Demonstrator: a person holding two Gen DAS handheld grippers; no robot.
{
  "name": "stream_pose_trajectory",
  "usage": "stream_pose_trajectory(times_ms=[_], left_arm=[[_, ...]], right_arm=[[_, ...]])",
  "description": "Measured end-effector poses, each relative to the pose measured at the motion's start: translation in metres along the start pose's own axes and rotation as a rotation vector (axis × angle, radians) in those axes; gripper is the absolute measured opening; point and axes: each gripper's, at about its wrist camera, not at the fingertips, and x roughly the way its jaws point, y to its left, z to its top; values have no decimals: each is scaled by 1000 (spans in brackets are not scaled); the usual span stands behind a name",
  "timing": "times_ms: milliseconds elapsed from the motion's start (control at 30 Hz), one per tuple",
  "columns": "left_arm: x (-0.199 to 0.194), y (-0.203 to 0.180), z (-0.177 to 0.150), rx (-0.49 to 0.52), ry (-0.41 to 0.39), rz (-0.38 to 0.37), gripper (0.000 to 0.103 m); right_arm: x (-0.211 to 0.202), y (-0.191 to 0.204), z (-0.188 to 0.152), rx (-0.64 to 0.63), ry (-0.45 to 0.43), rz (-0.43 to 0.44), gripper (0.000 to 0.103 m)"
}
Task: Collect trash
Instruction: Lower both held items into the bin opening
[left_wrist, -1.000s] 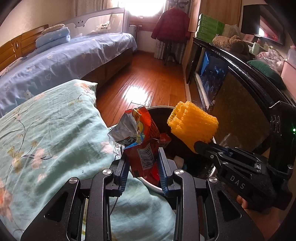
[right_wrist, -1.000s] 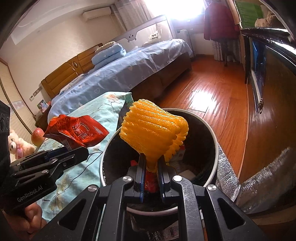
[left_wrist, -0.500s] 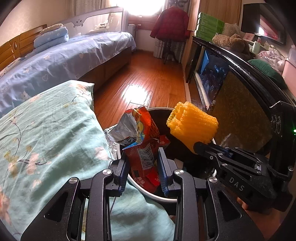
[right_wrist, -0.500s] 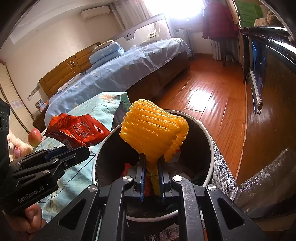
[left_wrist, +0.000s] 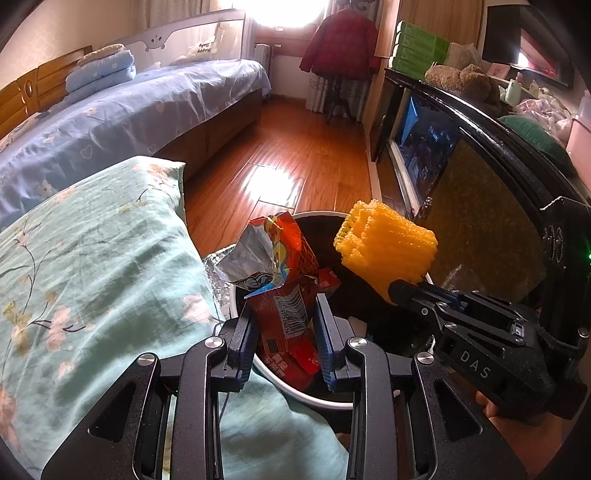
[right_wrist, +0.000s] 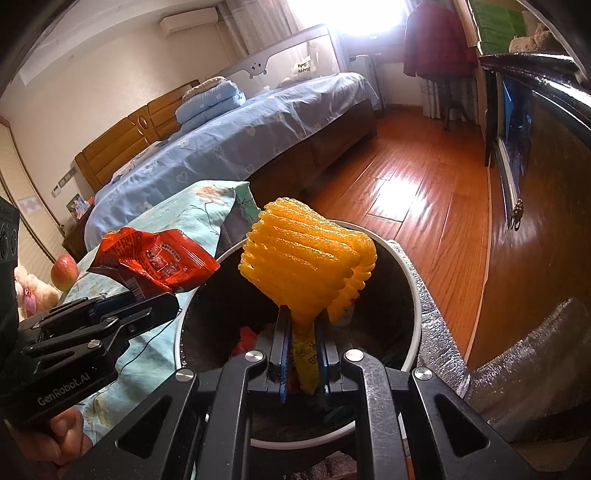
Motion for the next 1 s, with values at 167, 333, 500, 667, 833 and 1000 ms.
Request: stream_pose_trajectory(times_ms=[167, 333, 500, 667, 833, 1000], left_arm=[[2, -1, 1, 6, 0, 4, 27], [2, 0, 1, 8, 1, 4, 27], [2, 0, 0, 11, 0, 5, 27], [3, 0, 1, 13, 1, 6, 27], [3, 0, 1, 12, 1, 5, 27], [3, -1, 1, 13, 3, 4, 27]], right_arm=[[0, -2, 1, 6, 3, -4, 12], [-1, -3, 2, 2, 3, -6, 12], [-1, -4, 3, 3, 6, -5, 12], [0, -4, 3, 1, 10, -6, 12], [0, -4, 3, 1, 8, -7, 12], [0, -5, 4, -3, 9, -9, 12]])
